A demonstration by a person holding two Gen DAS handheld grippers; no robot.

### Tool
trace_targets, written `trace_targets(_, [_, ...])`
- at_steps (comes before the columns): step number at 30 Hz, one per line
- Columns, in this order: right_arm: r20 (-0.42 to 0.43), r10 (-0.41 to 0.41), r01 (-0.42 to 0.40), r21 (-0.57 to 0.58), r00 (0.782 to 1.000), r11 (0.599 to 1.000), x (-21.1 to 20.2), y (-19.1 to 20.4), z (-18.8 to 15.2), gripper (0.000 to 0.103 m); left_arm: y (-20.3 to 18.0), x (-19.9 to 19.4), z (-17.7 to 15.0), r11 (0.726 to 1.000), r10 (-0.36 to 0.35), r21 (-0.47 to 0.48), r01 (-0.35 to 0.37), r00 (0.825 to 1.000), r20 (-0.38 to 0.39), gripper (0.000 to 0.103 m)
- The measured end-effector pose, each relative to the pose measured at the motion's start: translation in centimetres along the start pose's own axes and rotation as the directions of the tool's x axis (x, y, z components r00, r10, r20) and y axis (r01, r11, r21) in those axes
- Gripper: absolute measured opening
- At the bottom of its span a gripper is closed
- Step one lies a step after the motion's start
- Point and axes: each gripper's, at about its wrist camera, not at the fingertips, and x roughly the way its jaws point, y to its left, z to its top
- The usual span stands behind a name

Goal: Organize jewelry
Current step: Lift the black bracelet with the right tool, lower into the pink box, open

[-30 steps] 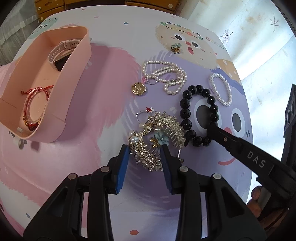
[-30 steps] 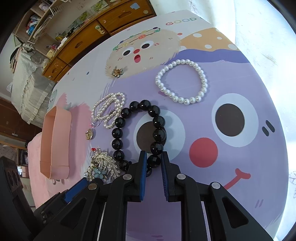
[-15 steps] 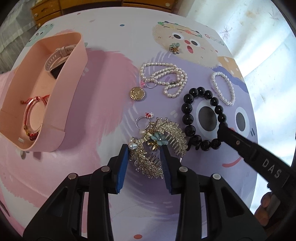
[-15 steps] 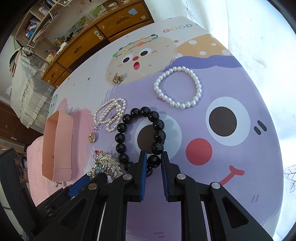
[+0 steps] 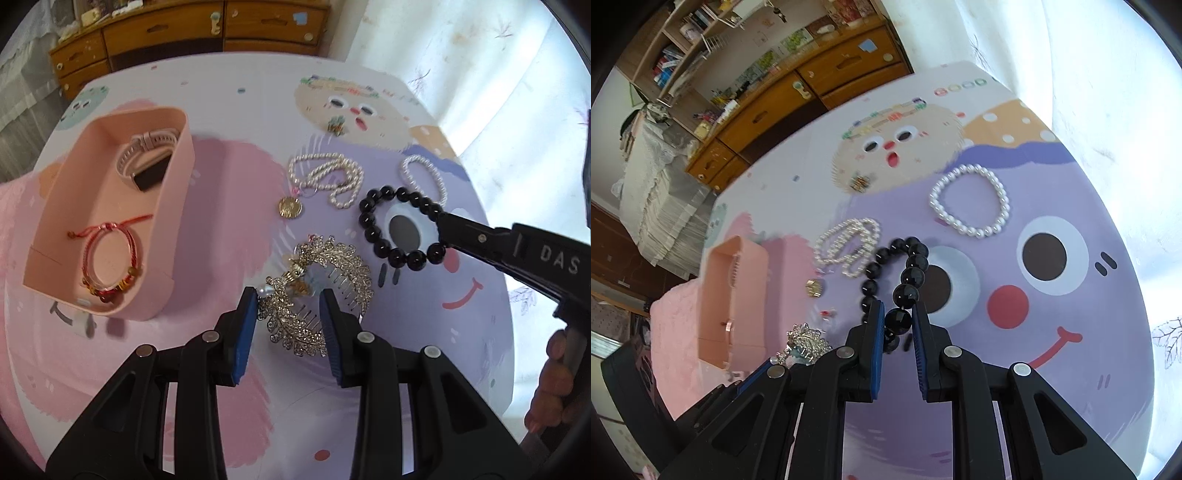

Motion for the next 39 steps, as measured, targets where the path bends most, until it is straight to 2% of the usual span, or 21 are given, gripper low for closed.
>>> trace_targets(12, [0.099, 0.099, -0.093, -0.058, 0.99, 0.994, -5.4, 6.6, 0.8, 0.015, 4.0, -6.2, 1.1, 0.997, -0.076, 0.004, 0.076, 0.993, 0.091, 0.031])
trace_targets(21, [0.188, 0.22, -0.191, -0.158, 0.957, 0.969, -8.7, 14.3, 0.8, 0.015, 8.8, -10.4, 3.0, 0.992, -0.129, 0.001, 0.13, 0.986, 0.107, 0.031])
trace_targets(22, [0.196, 0.228, -0.197, -0.169, 0.954, 0.966, -8.9, 15.0, 0.7, 0.015, 9.4, -10.7, 3.3, 0.99, -0.141, 0.0, 0.142, 0.984, 0.108, 0.027])
trace_targets(23, [0.208, 0.242, -0.205, -0.187, 0.948, 0.961, -9.2, 16.1, 0.5, 0.014, 9.9, -10.9, 3.5, 0.989, -0.148, 0.0, 0.149, 0.983, 0.11, 0.015])
trace_targets(26, [0.229, 0.262, -0.213, -0.221, 0.937, 0.952, -9.3, 18.5, -0.2, 0.014, 11.7, -11.6, 4.4, 0.986, -0.167, 0.003, 0.168, 0.978, 0.123, 0.012])
trace_targets(27, [0.229, 0.27, -0.217, -0.23, 0.935, 0.949, -9.3, 19.2, -0.5, 0.014, 12.4, -11.6, 4.8, 0.984, -0.179, 0.006, 0.179, 0.975, 0.135, 0.008])
trace_targets(29, [0.234, 0.29, -0.232, -0.245, 0.928, 0.941, -9.2, 20.6, -1.2, 0.014, 13.3, -11.7, 5.4, 0.983, -0.181, 0.019, 0.181, 0.973, 0.141, 0.005])
trace_targets(34, [0.216, 0.332, -0.265, -0.288, 0.918, 0.92, -8.4, 24.6, -3.2, 0.014, 16.4, -11.3, 6.5, 0.988, -0.156, 0.032, 0.153, 0.978, 0.142, 0.005])
trace_targets(37, [0.193, 0.328, -0.263, -0.3, 0.925, 0.917, -7.4, 26.6, -4.5, 0.015, 18.7, -10.4, 6.9, 0.991, -0.135, 0.009, 0.135, 0.985, 0.105, 0.005])
trace_targets(39, [0.15, 0.315, -0.264, -0.285, 0.937, 0.922, -6.1, 27.9, -5.3, 0.019, 19.9, -9.8, 6.9, 0.993, -0.118, -0.005, 0.118, 0.99, 0.078, 0.005])
